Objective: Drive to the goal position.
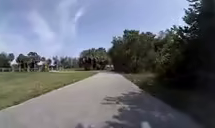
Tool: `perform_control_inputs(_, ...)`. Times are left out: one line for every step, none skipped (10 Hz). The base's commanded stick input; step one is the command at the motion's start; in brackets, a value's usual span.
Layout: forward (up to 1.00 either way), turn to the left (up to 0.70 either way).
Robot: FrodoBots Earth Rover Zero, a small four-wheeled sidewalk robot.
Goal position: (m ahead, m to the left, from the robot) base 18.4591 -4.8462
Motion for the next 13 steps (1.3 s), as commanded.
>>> perform_control_inputs(0.7,-0.14)
perform_control_inputs(0.7,-0.14)
perform_control_inputs(0.7,-0.14)
perform_control_inputs(0.7,-0.14)
perform_control_inputs(0.7,-0.14)
perform_control_inputs(0.7,-0.14)
perform_control_inputs(0.7,-0.14)
perform_control_inputs(0.7,-0.14)
perform_control_inputs(0.7,-0.09)
perform_control_inputs(0.7,0.0)
perform_control_inputs(0.7,0.0)
perform_control_inputs(0.7,0.0)
perform_control_inputs(0.7,0.0)
